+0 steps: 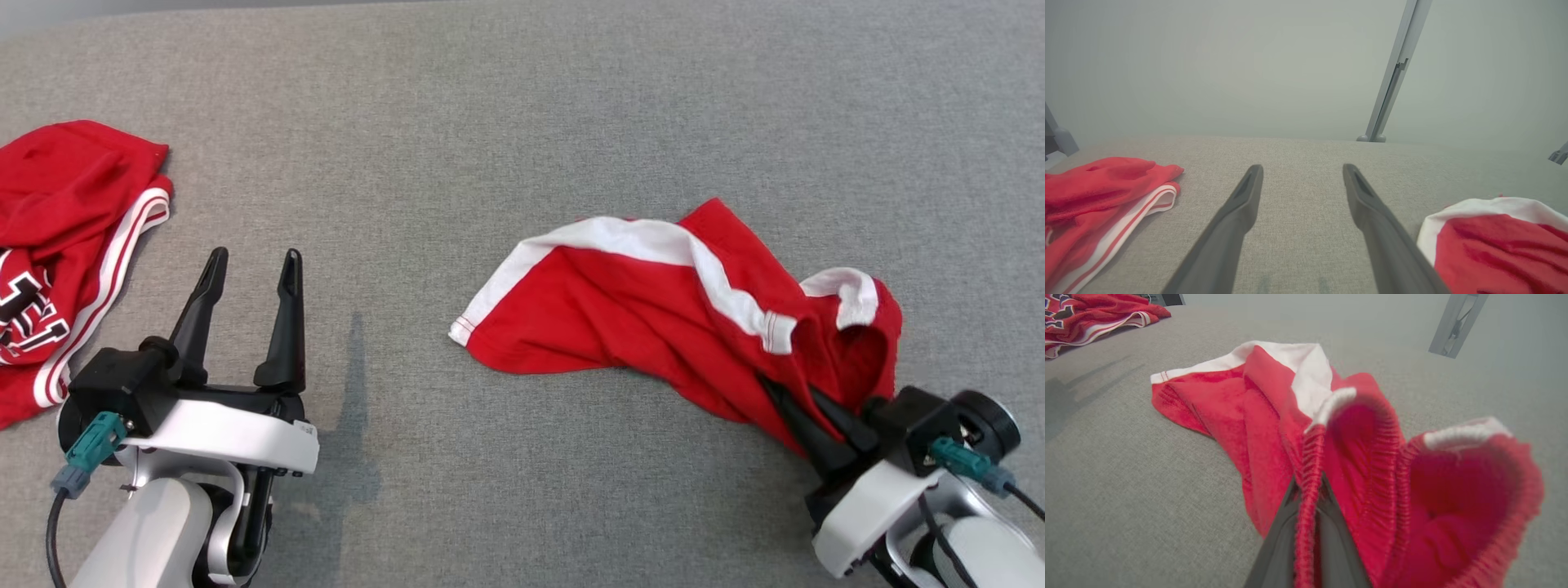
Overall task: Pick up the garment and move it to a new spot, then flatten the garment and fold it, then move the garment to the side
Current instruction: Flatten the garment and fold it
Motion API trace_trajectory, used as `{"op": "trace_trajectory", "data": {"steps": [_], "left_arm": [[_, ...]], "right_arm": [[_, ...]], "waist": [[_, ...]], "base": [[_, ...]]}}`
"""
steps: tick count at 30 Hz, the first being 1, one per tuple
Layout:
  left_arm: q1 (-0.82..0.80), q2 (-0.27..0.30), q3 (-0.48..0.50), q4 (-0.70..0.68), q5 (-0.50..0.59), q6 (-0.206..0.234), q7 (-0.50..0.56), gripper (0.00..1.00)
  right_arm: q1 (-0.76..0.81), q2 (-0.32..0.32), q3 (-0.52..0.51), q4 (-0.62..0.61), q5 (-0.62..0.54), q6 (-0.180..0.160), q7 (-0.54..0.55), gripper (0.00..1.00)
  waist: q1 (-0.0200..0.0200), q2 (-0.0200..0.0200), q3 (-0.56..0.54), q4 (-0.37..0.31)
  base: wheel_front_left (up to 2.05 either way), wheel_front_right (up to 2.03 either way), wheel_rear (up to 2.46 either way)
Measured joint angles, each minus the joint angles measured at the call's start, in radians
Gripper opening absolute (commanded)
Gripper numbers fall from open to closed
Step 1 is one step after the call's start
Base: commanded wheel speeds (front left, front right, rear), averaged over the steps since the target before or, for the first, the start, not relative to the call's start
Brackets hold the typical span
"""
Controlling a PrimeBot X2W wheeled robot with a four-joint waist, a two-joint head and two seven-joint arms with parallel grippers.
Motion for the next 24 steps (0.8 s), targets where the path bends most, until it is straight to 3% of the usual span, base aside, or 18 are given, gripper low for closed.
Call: {"op": "trace_trajectory", "data": {"steps": [6, 7, 8, 9, 15, 20, 24], "left_arm": [[-0.003, 0.010, -0.001, -0.005, 0.000, 0.000, 0.007, 1.00], [-0.003, 0.011, -0.001, -0.005, 0.000, 0.001, 0.007, 1.00], [-0.003, 0.012, 0.000, -0.006, 0.000, 0.001, 0.007, 1.00], [-0.003, 0.012, 0.000, -0.007, 0.000, 0.002, 0.008, 1.00], [0.010, 0.015, 0.003, -0.007, -0.007, 0.013, 0.010, 1.00], [0.031, 0.023, 0.010, -0.010, -0.012, 0.021, 0.011, 1.00], [0.046, 0.029, 0.016, -0.017, -0.016, 0.030, 0.012, 1.00]], "right_arm": [[0.065, 0.039, -0.054, 0.054, -0.013, 0.000, -0.032, 0.00], [0.069, 0.045, -0.072, 0.062, -0.012, 0.000, -0.036, 0.39], [0.072, 0.051, -0.088, 0.068, -0.007, 0.000, -0.043, 0.94], [0.076, 0.060, -0.102, 0.069, 0.004, 0.000, -0.049, 1.00], [0.115, 0.121, -0.179, 0.028, 0.152, -0.001, -0.078, 1.00], [0.148, 0.099, -0.237, -0.033, 0.219, 0.000, -0.078, 1.00], [0.156, 0.109, -0.345, -0.073, 0.221, 0.000, -0.084, 1.00]], "waist": [[0.0000, 0.0000, -0.004, -0.009], [0.0000, 0.0000, -0.005, -0.010], [0.0000, 0.0000, -0.007, -0.010], [0.0000, 0.0000, -0.010, -0.010], [0.0000, 0.0000, -0.035, -0.008], [0.0000, 0.0000, -0.063, -0.010], [0.0000, 0.0000, -0.086, -0.014]], "base": [[0.00, 0.00, 0.00], [0.00, 0.00, 0.00], [0.00, 0.00, 0.00], [0.00, 0.00, 0.00], [0.00, 0.00, 0.00], [0.00, 0.00, 0.00], [0.00, 0.00, 0.00]]}}
